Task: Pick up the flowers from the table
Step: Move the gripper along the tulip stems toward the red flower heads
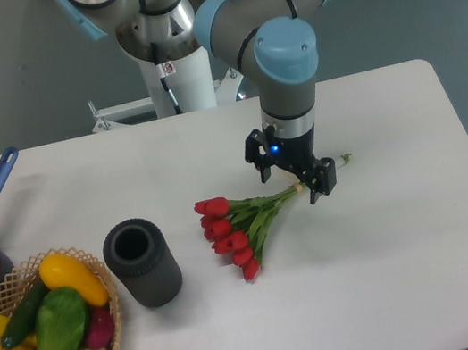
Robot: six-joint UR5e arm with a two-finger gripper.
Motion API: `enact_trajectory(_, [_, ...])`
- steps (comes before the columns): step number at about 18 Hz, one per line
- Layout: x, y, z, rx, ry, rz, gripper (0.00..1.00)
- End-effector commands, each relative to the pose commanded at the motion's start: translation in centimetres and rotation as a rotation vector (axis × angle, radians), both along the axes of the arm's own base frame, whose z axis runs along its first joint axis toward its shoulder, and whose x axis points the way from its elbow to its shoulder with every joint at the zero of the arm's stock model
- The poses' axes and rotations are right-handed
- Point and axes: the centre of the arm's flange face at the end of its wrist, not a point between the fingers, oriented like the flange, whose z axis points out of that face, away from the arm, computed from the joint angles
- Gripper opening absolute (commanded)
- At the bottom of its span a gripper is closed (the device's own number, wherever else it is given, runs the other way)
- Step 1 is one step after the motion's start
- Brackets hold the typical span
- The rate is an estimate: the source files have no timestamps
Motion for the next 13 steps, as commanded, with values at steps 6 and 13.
enact_trajectory(6, [0.3, 0.4, -3.6, -0.048, -0.040, -0.095, 1.00])
enact_trajectory(13, [1.6, 1.7, -7.1, -0.082, -0.096, -0.133, 1.00])
